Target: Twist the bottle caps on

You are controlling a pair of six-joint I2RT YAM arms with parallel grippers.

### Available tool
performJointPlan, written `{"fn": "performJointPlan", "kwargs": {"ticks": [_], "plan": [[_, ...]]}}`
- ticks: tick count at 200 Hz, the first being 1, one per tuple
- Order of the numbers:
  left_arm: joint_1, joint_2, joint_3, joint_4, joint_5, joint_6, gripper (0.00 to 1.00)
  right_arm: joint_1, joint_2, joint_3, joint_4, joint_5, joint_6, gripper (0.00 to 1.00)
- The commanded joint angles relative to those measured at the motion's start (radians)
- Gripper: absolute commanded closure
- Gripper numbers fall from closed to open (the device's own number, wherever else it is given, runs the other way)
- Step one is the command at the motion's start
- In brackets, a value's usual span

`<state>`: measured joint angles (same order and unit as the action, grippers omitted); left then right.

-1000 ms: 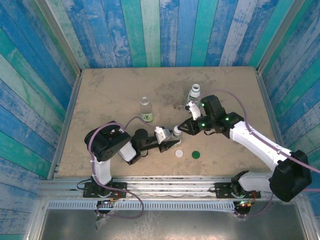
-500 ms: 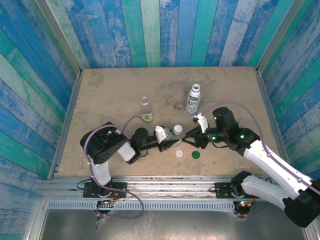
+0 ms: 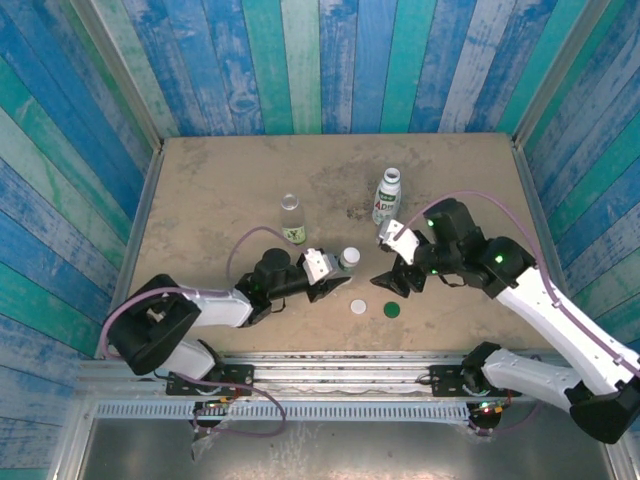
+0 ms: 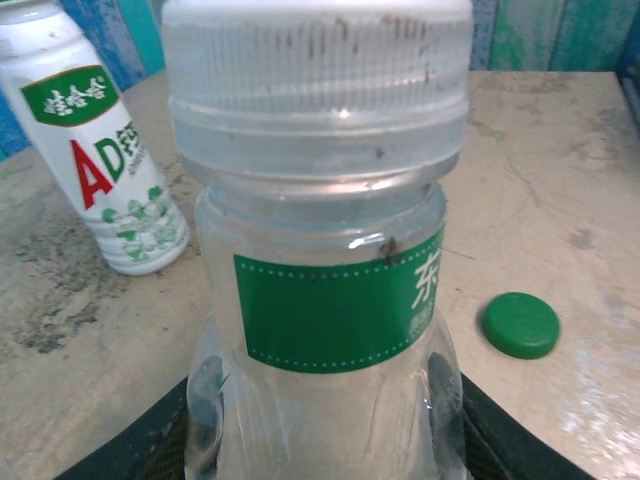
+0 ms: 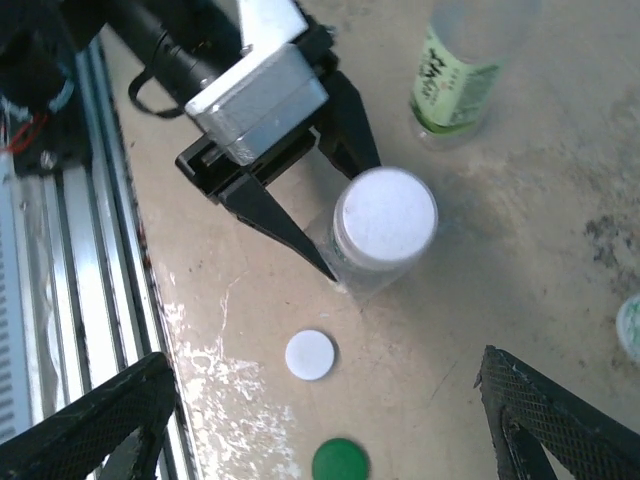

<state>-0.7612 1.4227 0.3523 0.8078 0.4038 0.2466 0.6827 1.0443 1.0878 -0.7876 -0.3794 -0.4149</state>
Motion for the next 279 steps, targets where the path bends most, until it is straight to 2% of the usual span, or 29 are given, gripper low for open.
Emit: {"fn": "performJointPlan", "kwargs": {"ticks": [1,16,28,66,104,145,177,190,212,231,245,255,279], "plan": [[-0.004,-0.097,-0.001,-0.103,0.076,-0.009,1.0,0.047,0.09,0.087,-0.13,0.029,-0.201,0.22],[-0.004,-0.13,-0.013,-0.133,0.086,-0.008,1.0,0.081,0.17,0.167,-0.185,-0.026,-0.275,0.25],[-0.005,-0.149,-0.037,-0.096,0.089,-0.018,1.0,0.087,0.22,0.213,-0.208,-0.061,-0.318,0.29],[-0.005,-0.193,-0.05,-0.091,0.102,-0.008,1.0,0.085,0.318,0.278,-0.206,-0.021,-0.378,0.33],[-0.005,-0.203,-0.057,-0.084,0.11,-0.013,0.99,0.087,0.391,0.312,-0.205,-0.067,-0.368,0.37],[-0.004,-0.191,-0.058,-0.077,0.128,-0.021,0.99,0.087,0.415,0.318,-0.205,-0.12,-0.351,0.48],[-0.004,-0.19,-0.059,-0.082,0.119,-0.02,0.98,0.087,0.412,0.309,-0.194,-0.13,-0.315,0.63],[-0.004,-0.187,-0.057,-0.081,0.117,-0.019,0.98,0.087,0.42,0.31,-0.182,-0.121,-0.287,0.66],[-0.005,-0.183,-0.054,-0.08,0.106,-0.016,0.97,0.086,0.422,0.302,-0.136,-0.085,-0.183,0.69],[-0.005,-0.181,-0.052,-0.075,0.071,-0.024,0.96,0.089,0.407,0.276,-0.064,-0.03,0.035,0.66],[-0.005,-0.176,-0.059,-0.051,0.043,-0.029,0.96,0.095,0.384,0.229,0.022,0.059,0.299,0.78],[-0.005,-0.173,-0.074,-0.019,0.028,-0.03,0.97,0.122,0.355,0.177,0.084,0.104,0.419,0.77],[-0.005,-0.134,-0.07,-0.006,0.021,-0.036,0.97,0.23,0.304,0.104,0.144,0.223,0.592,0.73]]}}
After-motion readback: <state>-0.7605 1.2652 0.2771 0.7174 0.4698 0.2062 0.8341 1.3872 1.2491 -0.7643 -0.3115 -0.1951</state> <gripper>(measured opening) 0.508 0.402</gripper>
